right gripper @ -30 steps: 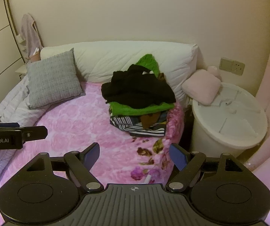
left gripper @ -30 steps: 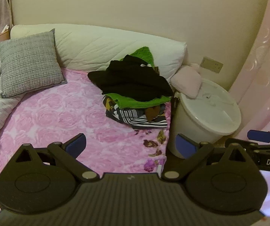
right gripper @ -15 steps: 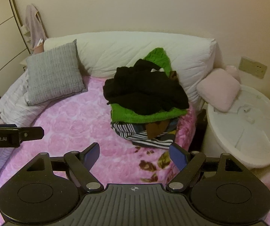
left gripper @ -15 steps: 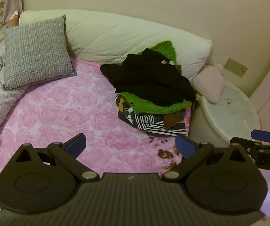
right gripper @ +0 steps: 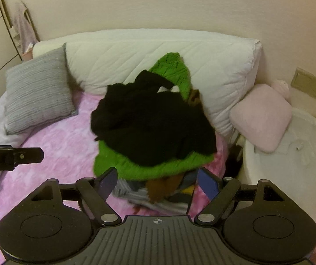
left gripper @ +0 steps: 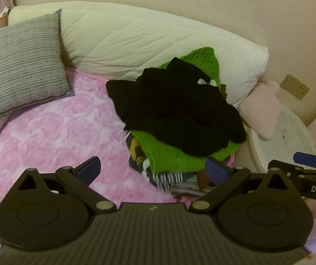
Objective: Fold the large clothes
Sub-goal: 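Grasp the black sweater on top of the pile with both grippers, then carry the black sweater to the other bed and drop it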
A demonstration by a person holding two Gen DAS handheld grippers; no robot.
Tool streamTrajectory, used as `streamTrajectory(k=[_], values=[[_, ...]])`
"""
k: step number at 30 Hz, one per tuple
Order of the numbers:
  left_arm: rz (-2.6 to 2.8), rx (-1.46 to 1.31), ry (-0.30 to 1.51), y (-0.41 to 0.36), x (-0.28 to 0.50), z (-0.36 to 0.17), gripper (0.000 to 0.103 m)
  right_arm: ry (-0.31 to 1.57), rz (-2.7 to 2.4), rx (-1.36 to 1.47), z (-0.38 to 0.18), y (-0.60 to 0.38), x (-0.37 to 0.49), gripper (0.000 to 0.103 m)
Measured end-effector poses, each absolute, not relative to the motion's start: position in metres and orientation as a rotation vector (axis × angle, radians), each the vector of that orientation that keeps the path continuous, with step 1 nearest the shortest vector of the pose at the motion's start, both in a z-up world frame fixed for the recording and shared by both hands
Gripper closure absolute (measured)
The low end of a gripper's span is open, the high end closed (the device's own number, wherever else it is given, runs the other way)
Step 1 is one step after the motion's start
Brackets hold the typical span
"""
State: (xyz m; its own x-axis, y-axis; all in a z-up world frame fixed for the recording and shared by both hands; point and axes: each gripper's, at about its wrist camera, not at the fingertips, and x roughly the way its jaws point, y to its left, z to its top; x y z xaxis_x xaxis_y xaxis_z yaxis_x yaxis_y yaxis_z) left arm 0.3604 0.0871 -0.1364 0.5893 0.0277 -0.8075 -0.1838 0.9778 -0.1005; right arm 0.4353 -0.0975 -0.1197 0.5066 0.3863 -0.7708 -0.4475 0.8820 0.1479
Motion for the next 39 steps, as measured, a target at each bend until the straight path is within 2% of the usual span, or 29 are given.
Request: streamTrajectory(k=[22,23,24,25,26,27,28,29,32,39], values=[[0.153,-0.142,1.041,0.104,0.554,-0.249,0.004,0.904,0.5,-0.114,-0.238,-0.054,0.62,0.026],[0.157,-0.146,1.047,0.106,0.558,-0.253,0.005,0.922,0.506,-0.111,-0.243,-0.053,0.626,0.028],[0.159,-0.15,1.051,0.108,0.561,-0.256,0.005,0.937,0.53,-0.102,-0.246,-0.052,0.627,0.038],[0.162,-0.156,1.055,0.109,0.564,-0.258,0.005,0.955,0.556,-0.1,-0.249,-0.049,0.628,0.062],[0.164,-0.161,1.057,0.111,0.565,-0.26,0.006,0.974,0.568,-0.122,-0.251,-0.045,0.628,0.071],[0.164,-0.165,1.059,0.111,0.567,-0.261,0.006,0.96,0.579,-0.155,-0.251,-0.042,0.625,0.075],[0.165,-0.168,1.061,0.112,0.567,-0.262,0.006,0.942,0.598,-0.189,-0.249,-0.039,0.621,0.093],[0.165,-0.17,1.062,0.112,0.567,-0.262,0.006,0.93,0.609,-0.217,-0.247,-0.037,0.617,0.099],[0.163,-0.182,1.057,0.114,0.562,-0.257,0.008,0.865,0.63,-0.233,-0.229,-0.033,0.604,0.101],[0.208,-0.255,0.986,0.132,0.522,-0.221,0.009,0.665,0.792,-0.13,-0.147,-0.02,0.559,0.102]])
